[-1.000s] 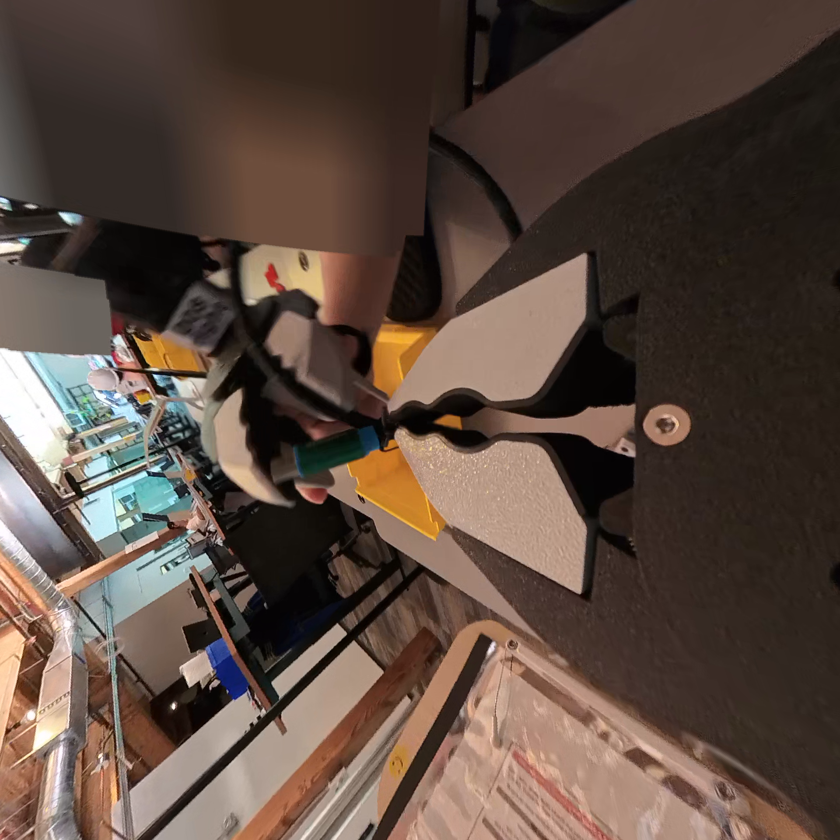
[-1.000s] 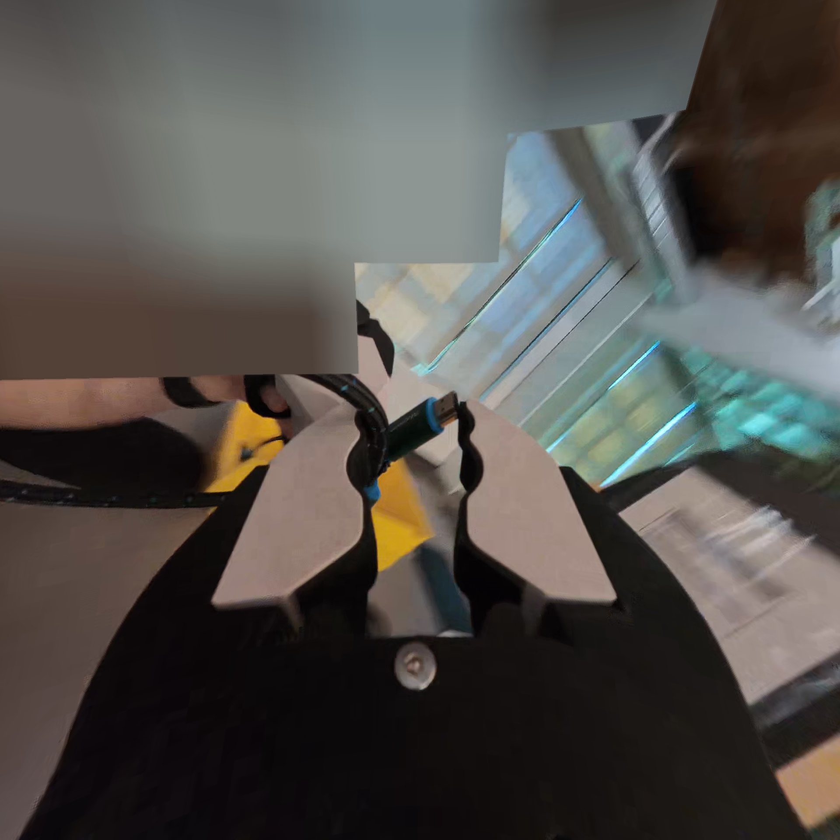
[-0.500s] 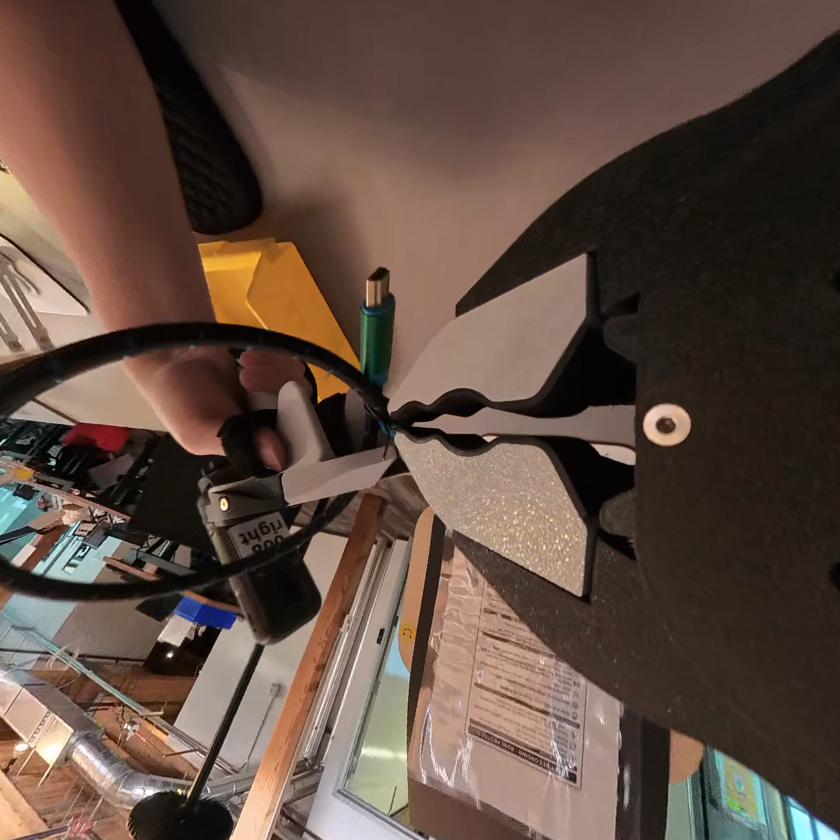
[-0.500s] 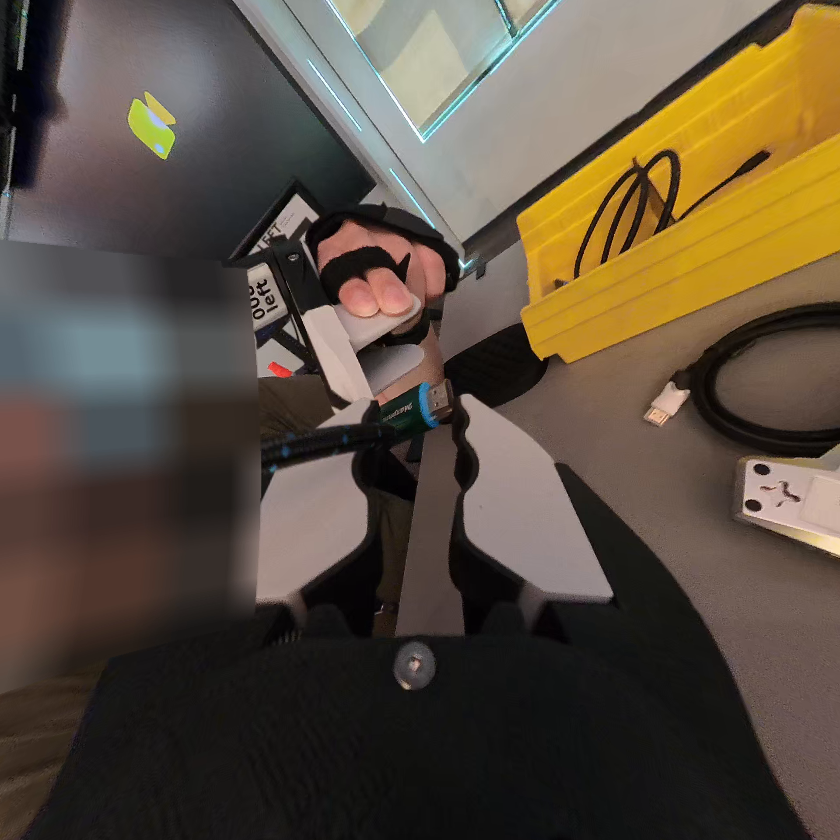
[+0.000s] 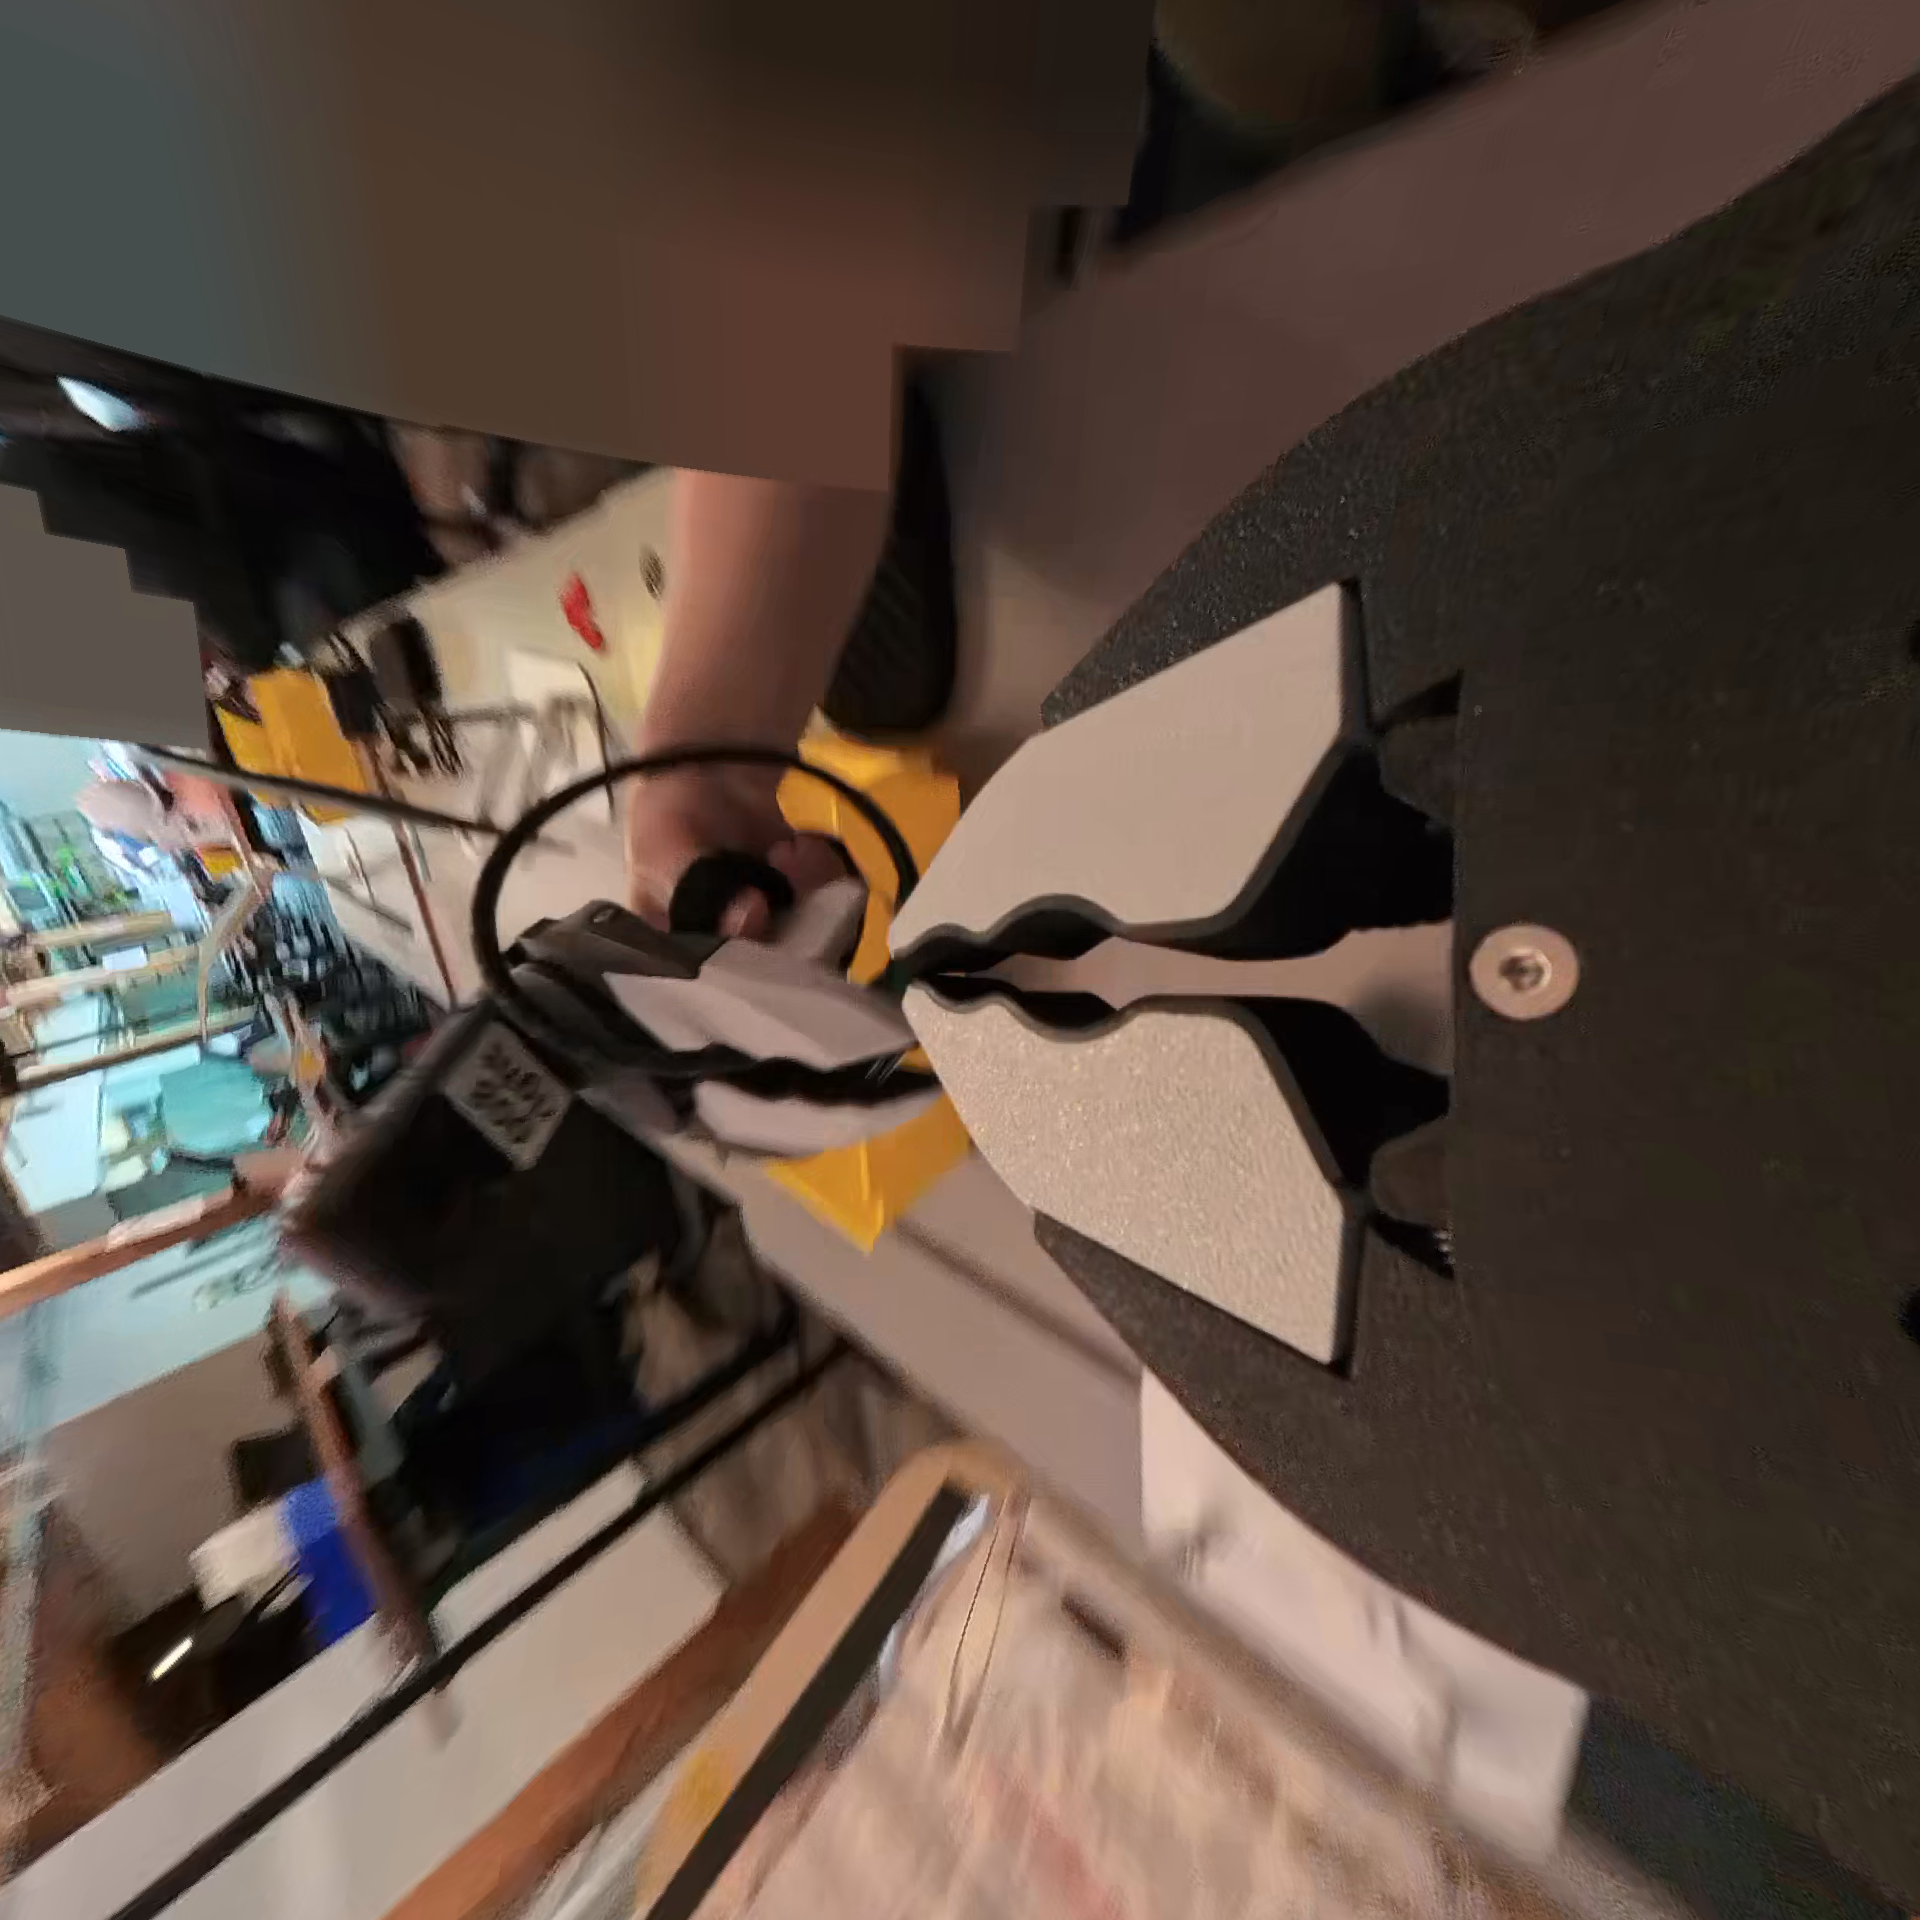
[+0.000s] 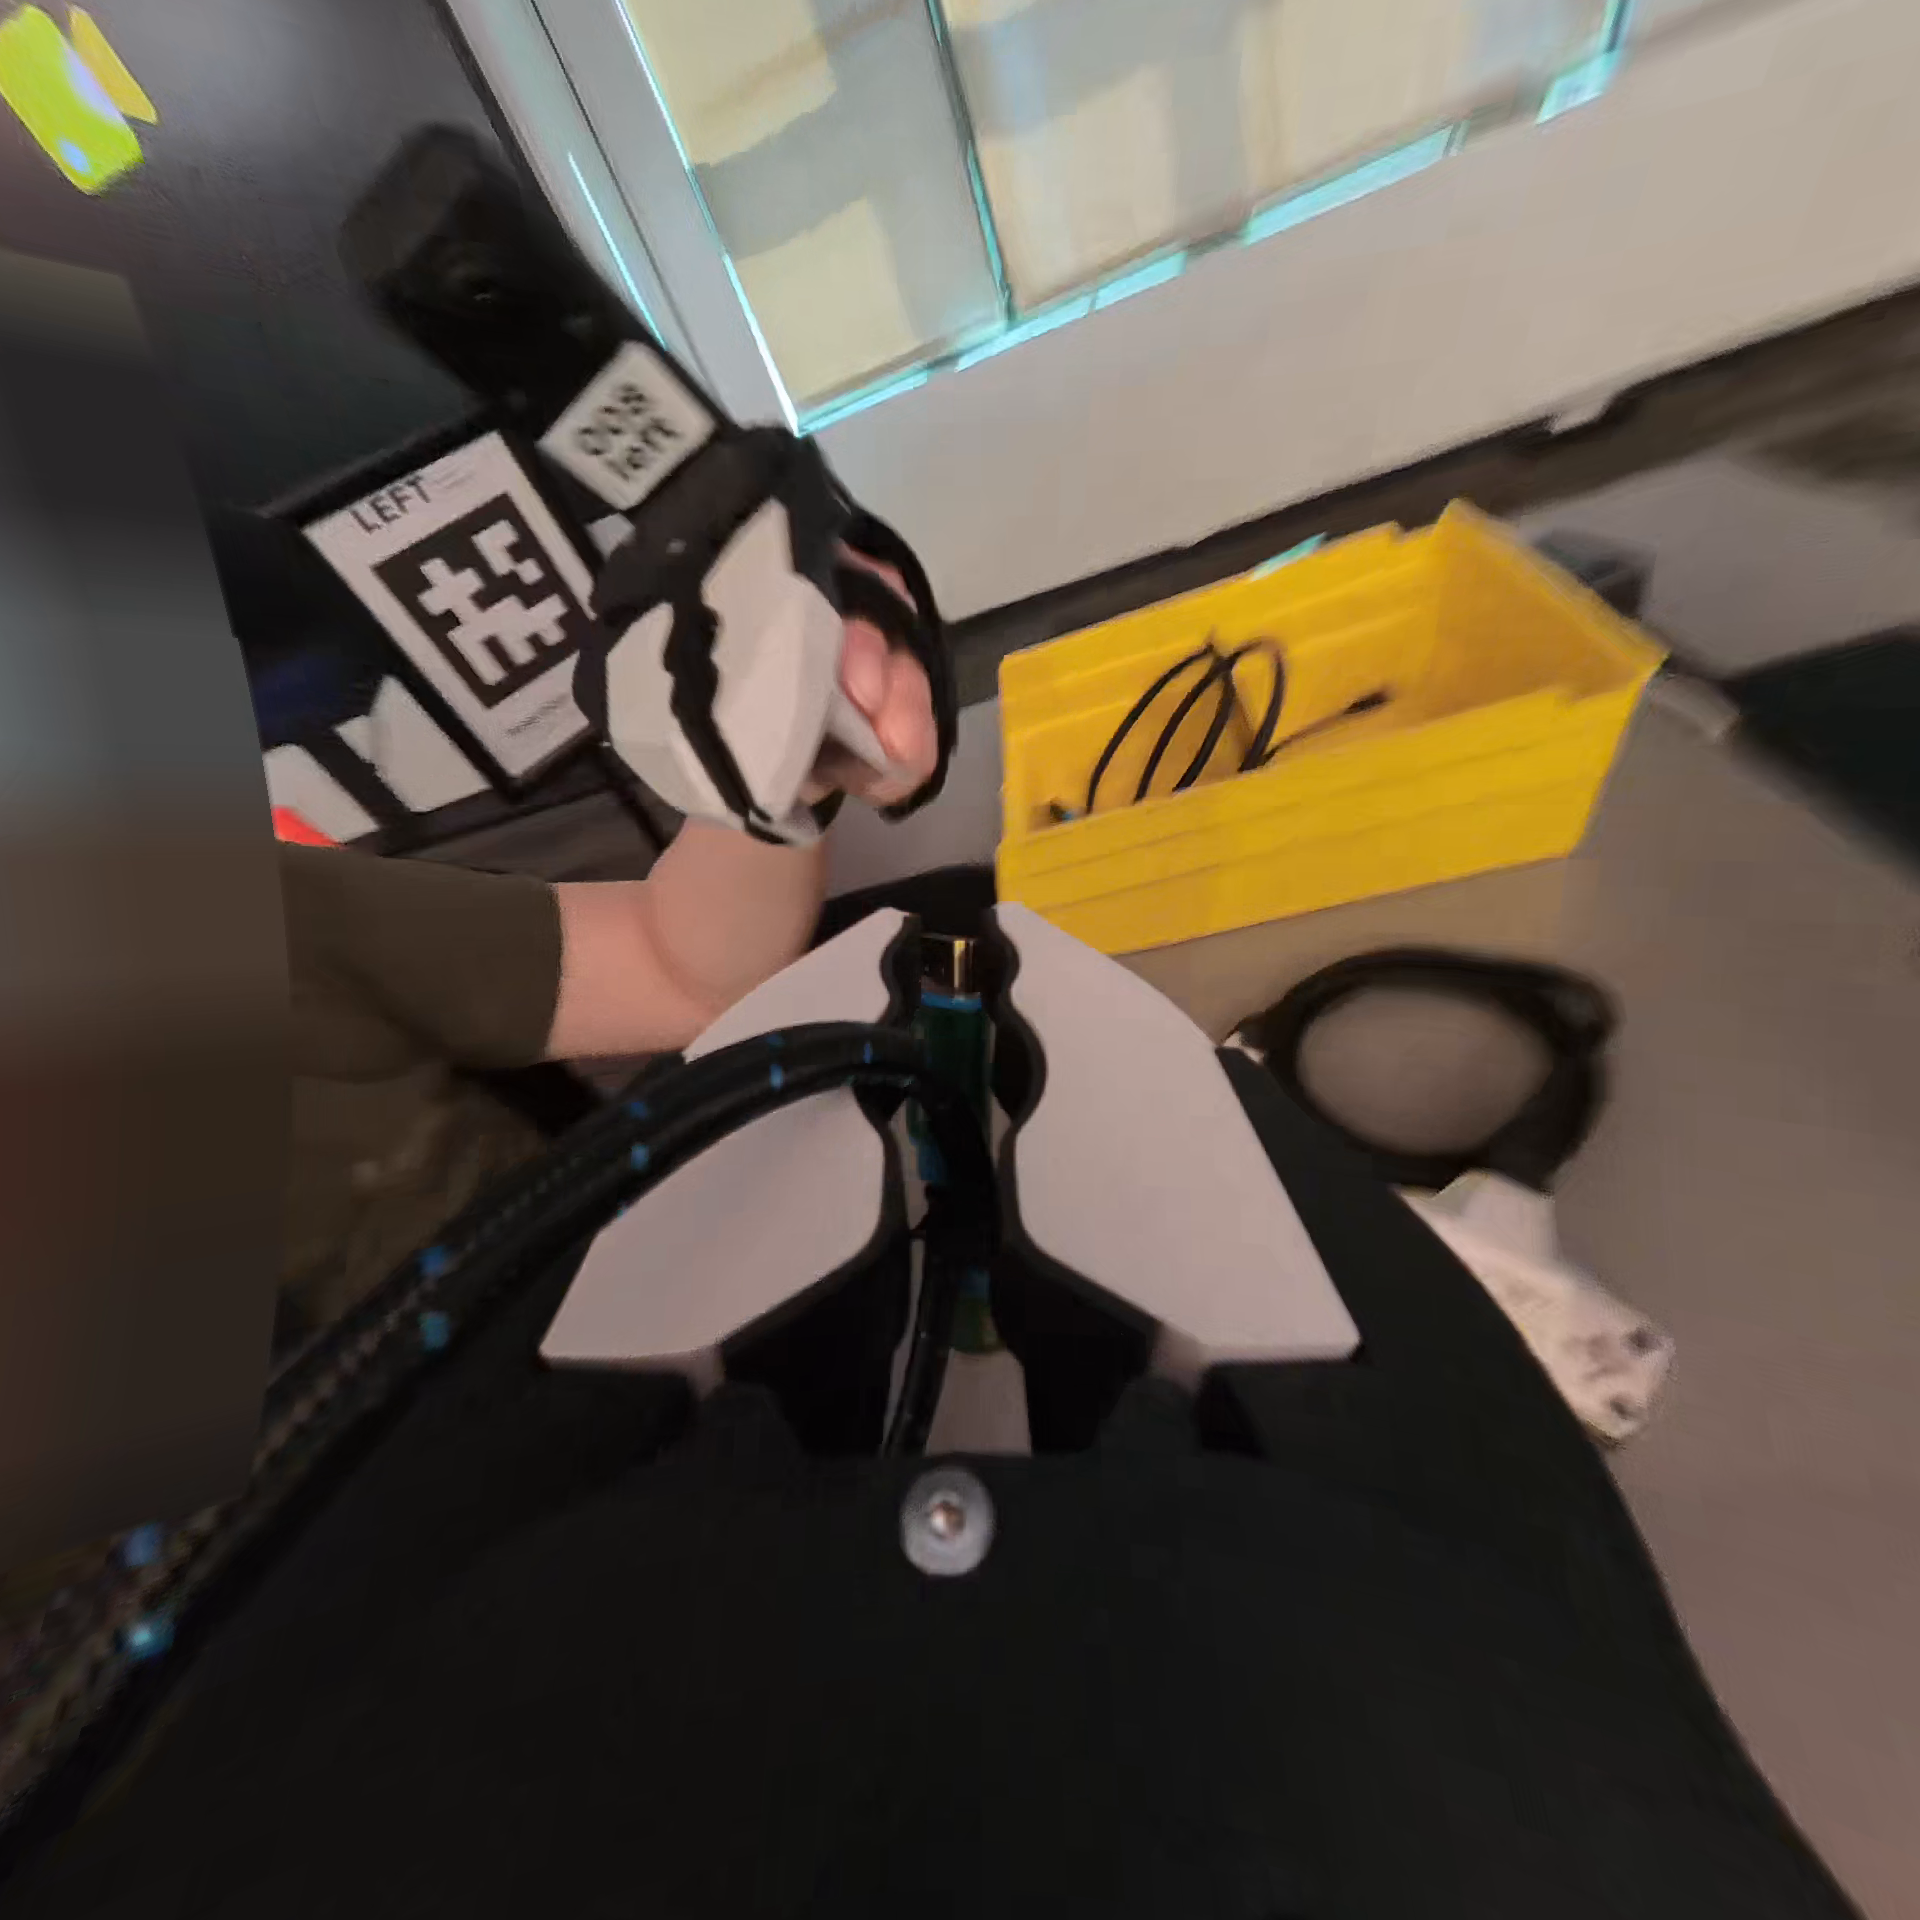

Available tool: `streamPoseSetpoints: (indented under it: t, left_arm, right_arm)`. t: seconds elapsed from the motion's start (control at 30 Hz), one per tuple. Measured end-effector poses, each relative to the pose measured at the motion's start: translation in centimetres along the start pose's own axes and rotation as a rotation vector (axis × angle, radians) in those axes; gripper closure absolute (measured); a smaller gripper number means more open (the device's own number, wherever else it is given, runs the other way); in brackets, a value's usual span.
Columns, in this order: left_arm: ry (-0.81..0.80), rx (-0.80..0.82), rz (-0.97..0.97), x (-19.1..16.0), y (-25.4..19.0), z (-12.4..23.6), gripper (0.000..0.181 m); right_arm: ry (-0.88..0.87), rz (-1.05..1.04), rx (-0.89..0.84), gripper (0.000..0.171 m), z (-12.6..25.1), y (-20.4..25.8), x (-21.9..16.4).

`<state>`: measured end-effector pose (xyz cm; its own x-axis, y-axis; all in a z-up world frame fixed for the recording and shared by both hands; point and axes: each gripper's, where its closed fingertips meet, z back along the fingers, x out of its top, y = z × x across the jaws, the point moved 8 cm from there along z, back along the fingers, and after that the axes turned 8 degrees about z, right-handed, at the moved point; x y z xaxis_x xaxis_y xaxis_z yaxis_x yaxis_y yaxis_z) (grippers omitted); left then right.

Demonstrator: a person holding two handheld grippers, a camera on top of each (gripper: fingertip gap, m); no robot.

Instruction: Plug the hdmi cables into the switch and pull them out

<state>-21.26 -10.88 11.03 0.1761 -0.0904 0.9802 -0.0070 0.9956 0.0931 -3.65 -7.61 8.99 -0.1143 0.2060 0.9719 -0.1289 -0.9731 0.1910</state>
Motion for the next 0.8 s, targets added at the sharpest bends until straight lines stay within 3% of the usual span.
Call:
streamPoseSetpoints:
  t: [0.03, 0.13, 0.33, 0.5, 0.6, 0.73, 0.8]
  left_arm:
    - [-0.007, -0.073, 0.107, -0.2, 0.3, -0.2, 0.178]
    - [-0.016, -0.163, 0.282, -1.5, 1.4, -1.6, 0.173]
    - [-0.014, -0.148, 0.240, -3.9, 1.1, -5.8, 0.158]
    - [0.063, -0.156, 0.311, -4.5, 0.6, -6.8, 0.154]
    - [-0.021, -0.202, 0.349, -4.3, 0.6, -6.8, 0.148]
    - [-0.251, -0.356, 0.435, -3.6, -0.7, -7.7, 0.142]
    - [-0.353, -0.329, 0.432, -3.2, -1.0, -7.8, 0.147]
  right_arm:
    - [-0.025, 0.064, -0.020, 0.160, 0.3, 0.3, 0.4]
    - [-0.042, 0.169, -0.100, 0.160, 1.0, 0.9, 1.1]
    - [-0.038, 0.210, -0.066, 0.160, 0.5, 2.7, 1.9]
    - [-0.123, 0.281, -0.089, 0.160, 0.2, 4.0, 2.9]
    - [-0.259, 0.342, -0.098, 0.160, 0.9, 5.2, 3.9]
    - [-0.421, 0.379, -0.131, 0.160, 1.4, 5.9, 4.6]
    - [-0.491, 0.395, -0.139, 0.157, 1.7, 6.1, 4.7]
